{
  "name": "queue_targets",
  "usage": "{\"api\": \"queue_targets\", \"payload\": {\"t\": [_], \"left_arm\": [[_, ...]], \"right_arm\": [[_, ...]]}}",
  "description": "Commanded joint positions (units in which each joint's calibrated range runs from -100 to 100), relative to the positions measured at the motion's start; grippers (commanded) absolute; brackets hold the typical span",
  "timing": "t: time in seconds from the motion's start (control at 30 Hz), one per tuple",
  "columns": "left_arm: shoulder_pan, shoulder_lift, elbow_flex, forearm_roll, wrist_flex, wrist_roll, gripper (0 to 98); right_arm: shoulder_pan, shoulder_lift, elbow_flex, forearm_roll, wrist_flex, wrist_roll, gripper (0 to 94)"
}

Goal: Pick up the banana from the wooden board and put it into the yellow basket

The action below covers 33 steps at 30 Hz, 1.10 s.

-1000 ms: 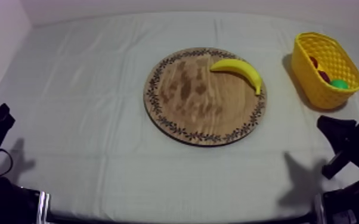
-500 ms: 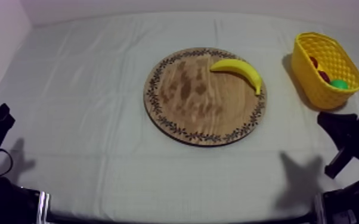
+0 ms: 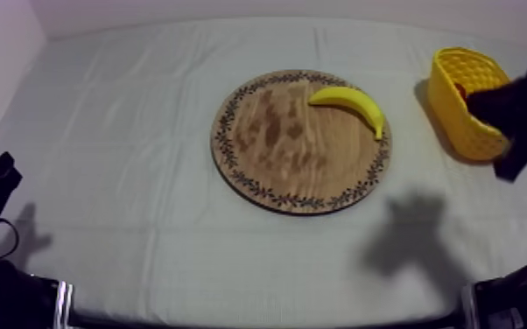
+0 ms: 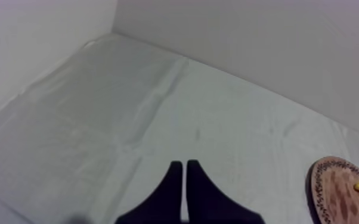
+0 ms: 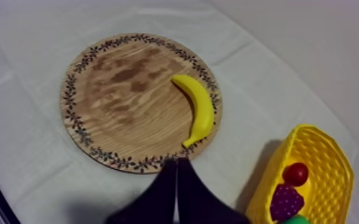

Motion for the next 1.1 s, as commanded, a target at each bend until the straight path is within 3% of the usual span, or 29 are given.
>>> {"api": "queue_targets", "payload": {"t": [0.0,0.33,0.73,1.07], "left_arm": [[-0.02,0.02,0.03,-0.01,-0.01,0.01,0.1],[-0.02,0.02,0.03,-0.01,-0.01,0.0,0.1],[-0.02,0.02,0.03,-0.01,-0.01,0.0,0.1],[-0.02,0.02,0.03,-0.01,-0.01,0.0,0.1]], "right_arm": [[-0.14,12.93,-16.02,0.68,5.76,-0.65,0.3],[1.35,34.59,-38.53,0.77,15.96,1.65,0.8],[1.85,55.11,-54.57,4.35,30.04,5.3,0.8],[1.76,62.9,-61.44,5.61,34.92,5.18,4.2]]}}
